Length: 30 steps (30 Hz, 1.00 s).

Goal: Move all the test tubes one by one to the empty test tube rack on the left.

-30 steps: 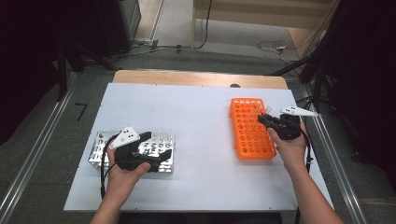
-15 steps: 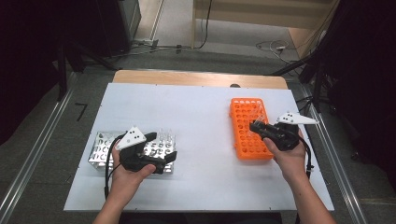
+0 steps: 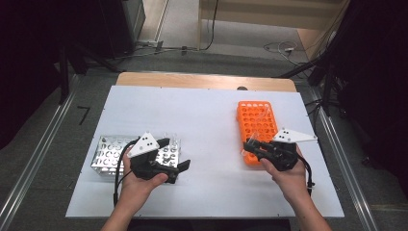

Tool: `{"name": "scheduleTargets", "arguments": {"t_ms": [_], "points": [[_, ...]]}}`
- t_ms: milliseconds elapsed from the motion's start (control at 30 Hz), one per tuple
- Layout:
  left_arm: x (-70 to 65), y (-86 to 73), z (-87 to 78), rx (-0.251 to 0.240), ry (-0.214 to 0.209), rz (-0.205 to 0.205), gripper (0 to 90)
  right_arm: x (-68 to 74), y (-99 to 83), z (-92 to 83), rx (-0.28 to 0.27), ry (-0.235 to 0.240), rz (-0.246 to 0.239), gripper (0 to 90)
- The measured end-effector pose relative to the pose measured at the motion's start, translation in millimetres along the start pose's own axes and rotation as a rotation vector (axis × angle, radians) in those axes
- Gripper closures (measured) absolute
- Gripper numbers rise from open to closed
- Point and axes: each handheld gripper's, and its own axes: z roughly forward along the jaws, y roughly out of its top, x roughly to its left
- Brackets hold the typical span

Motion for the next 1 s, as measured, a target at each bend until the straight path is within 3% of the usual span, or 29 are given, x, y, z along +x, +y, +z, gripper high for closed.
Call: {"name": "scheduleTargets", "arguments": {"t_ms": [200, 467, 1000], "points": [[-9.2, 3.5, 2.9, -0.011, -0.025, 0.015, 0.8, 20.8, 0.0, 3.1, 0.016, 0.043, -0.035, 73.7], [-22.4, 7.8, 7.4, -0.028, -0.101, 0.022, 7.7, 44.1, 0.1, 11.7, 0.031, 0.101, -0.077, 73.7], [-46.3, 12.3, 18.2, -0.027, -0.161, 0.066, 44.5, 77.5, -5.7, 34.4, 0.090, 0.161, -0.159, 73.7]]}}
